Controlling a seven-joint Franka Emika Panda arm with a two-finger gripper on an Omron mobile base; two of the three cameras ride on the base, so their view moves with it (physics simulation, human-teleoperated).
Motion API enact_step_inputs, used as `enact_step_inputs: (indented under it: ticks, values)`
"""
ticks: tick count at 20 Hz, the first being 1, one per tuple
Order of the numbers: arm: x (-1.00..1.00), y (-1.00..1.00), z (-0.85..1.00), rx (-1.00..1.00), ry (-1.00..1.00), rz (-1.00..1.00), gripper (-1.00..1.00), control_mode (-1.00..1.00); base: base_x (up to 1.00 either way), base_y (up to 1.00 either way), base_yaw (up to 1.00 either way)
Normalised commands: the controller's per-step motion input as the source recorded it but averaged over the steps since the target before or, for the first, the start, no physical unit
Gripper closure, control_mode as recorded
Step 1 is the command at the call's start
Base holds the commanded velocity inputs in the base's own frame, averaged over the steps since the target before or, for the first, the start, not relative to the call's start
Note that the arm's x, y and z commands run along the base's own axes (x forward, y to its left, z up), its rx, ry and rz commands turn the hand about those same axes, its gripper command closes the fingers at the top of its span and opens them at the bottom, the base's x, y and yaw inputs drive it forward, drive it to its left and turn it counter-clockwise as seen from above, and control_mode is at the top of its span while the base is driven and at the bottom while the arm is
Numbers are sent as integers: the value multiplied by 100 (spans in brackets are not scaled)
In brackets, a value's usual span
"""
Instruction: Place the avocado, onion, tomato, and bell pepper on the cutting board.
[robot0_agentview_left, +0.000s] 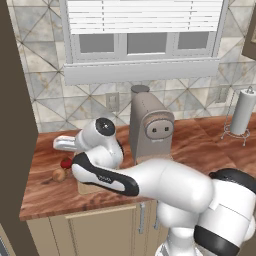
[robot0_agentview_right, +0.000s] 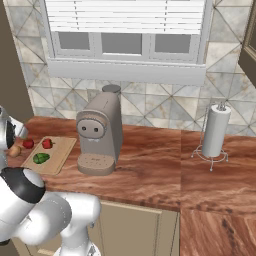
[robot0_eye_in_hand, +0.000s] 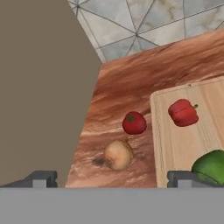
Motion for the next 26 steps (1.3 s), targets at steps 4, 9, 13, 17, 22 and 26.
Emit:
enact_step_inputs:
  ticks: [4,9,13,17,22,26]
  values:
    - [0,17,0,7,12,-12,-100,-100,0,0,0]
    - [0,22,1,7,25,-20,-100,-100,0,0,0]
    - [0,13,0,4,23,-16,-100,-100,0,0,0]
    - [0,4,0,0,18,-8,-100,-100,0,0,0]
    - [7,0,-3,0,12,-2,-100,-100,0,0,0]
    - [14,4,-16,0,10,-1,-100,-100,0,0,0]
